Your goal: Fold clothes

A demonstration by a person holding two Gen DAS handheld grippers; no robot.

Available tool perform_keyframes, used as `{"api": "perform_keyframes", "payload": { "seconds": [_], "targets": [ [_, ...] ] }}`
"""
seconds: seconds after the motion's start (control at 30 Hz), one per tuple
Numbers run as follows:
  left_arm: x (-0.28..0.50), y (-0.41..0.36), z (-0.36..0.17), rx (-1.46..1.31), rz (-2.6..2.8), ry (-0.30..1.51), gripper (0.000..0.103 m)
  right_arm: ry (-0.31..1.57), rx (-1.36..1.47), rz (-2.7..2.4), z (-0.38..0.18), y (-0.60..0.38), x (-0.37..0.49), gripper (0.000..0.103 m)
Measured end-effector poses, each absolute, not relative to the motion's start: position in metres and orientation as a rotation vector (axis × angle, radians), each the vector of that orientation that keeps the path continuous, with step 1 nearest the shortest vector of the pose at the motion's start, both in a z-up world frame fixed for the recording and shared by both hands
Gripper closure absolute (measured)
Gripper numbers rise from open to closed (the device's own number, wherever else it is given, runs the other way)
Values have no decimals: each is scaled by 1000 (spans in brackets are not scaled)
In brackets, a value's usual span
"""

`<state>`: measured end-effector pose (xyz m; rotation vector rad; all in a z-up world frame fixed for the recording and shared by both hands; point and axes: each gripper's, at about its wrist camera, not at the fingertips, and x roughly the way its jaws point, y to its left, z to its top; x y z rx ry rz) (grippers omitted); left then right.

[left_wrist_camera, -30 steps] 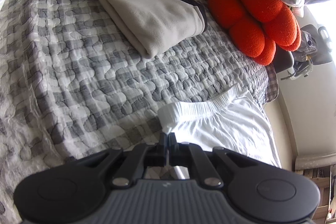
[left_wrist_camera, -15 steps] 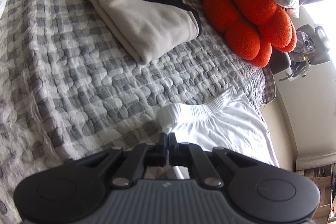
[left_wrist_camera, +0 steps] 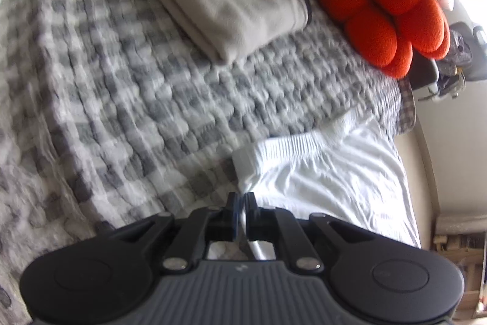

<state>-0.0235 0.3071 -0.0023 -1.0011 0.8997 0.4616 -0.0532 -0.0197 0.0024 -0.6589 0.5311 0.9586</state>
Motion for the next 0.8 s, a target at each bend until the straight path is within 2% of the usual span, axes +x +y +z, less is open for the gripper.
{"api": "perform_keyframes", "payload": {
  "seconds": [0.03, 0.07, 0.13, 0.27, 0.33, 0.5, 0.6, 0.8],
  "targets": [
    [-24, 308, -5, -1017, 468, 906, 99, 526, -664, 962, 2, -20, -54, 93],
    [-26, 309, -6, -1034, 478, 902, 97, 521, -669, 966, 3, -20, -55, 92],
    [-28, 309, -4, -1043, 483, 880, 93, 522, -670, 977, 3, -20, -57, 92],
    [-27, 305, 0, -1018, 474, 857, 75, 512, -679, 976, 4, -19, -59, 90],
    [-23, 303, 0, -994, 472, 874, 73, 509, -685, 972, 4, -18, -59, 88],
    [-17, 301, -1, -957, 483, 888, 73, 511, -698, 968, 4, -17, -60, 87],
    [-13, 296, 0, -892, 496, 896, 75, 512, -700, 960, 3, -17, -59, 82],
    [-8, 291, 0, -829, 503, 903, 75, 514, -698, 956, 3, -15, -59, 81]
  ]
}}
